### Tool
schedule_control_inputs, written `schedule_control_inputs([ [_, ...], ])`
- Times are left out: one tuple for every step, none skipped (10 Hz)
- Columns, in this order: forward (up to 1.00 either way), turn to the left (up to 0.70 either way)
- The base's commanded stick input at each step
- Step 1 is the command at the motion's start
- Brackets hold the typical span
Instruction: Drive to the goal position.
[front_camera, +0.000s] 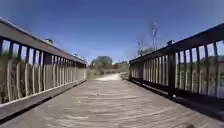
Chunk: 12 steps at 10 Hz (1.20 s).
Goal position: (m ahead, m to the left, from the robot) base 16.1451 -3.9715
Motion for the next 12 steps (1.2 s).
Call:
schedule_control_inputs([
  [0.5,0.0],
  [0.5,0.0],
  [0.5,0.0],
  [0.5,0.0],
  [0.5,0.0],
  [0.5,0.0],
  [0.5,0.0],
  [0.5,0.0],
  [0.5,0.0],
  [0.5,0.0],
  [0.5,0.0],
  [0.5,0.0],
])
